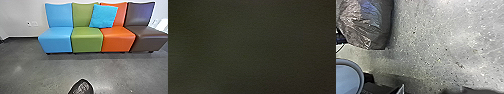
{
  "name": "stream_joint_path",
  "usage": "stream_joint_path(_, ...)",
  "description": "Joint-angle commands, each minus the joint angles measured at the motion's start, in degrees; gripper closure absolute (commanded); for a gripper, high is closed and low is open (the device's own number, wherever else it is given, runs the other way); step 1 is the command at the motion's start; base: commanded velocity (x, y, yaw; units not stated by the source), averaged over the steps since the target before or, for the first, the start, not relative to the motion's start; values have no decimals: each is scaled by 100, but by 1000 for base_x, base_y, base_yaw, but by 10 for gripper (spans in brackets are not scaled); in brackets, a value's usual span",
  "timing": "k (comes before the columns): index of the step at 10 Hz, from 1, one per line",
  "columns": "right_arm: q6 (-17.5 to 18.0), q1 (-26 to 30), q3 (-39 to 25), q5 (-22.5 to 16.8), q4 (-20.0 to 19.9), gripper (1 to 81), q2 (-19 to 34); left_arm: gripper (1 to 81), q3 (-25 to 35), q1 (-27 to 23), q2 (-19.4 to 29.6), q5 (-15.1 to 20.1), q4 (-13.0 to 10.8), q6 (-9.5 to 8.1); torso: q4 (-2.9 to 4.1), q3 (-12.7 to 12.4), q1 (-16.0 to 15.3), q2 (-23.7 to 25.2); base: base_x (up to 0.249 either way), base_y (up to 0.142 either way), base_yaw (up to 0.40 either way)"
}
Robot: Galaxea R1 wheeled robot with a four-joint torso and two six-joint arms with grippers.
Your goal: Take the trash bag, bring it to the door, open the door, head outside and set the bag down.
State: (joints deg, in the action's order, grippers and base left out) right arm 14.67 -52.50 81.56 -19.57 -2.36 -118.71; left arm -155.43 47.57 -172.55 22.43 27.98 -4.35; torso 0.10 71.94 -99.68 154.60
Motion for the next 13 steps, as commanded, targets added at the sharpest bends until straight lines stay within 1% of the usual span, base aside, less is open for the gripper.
stream_joint_path(1,19,411,-167,-329,-168,10,284,811,-31,-516,18,455,-64,57,0,0,0,0,0,0,0)
stream_joint_path(4,19,411,-167,-329,-168,10,284,811,-31,-437,27,411,-108,57,0,0,0,0,0,0,0)
stream_joint_path(6,19,394,-150,-329,-168,10,284,811,-31,-366,62,402,-91,75,0,0,0,0,0,0,0)
stream_joint_path(7,19,394,-150,-329,-168,10,275,811,-31,-357,71,411,-99,75,0,0,369,-573,0,0,0)
stream_joint_path(8,19,394,-150,-329,-177,10,275,811,-31,-349,79,420,-108,84,0,0,372,-577,0,0,0)
stream_joint_path(9,19,376,-150,-329,-168,10,266,811,-23,-331,97,420,-246,110,0,0,400,-625,0,0,0)
stream_joint_path(10,19,350,-141,-329,-159,10,258,811,-5,-305,97,420,-460,110,0,0,476,-748,0,0,0)
stream_joint_path(12,19,174,-62,-293,-115,10,214,811,30,-279,141,490,-495,136,0,0,734,-1165,0,0,0)
stream_joint_path(13,19,104,-18,-293,-133,10,196,811,162,-244,211,490,-495,145,0,2,811,-1287,0,0,0)
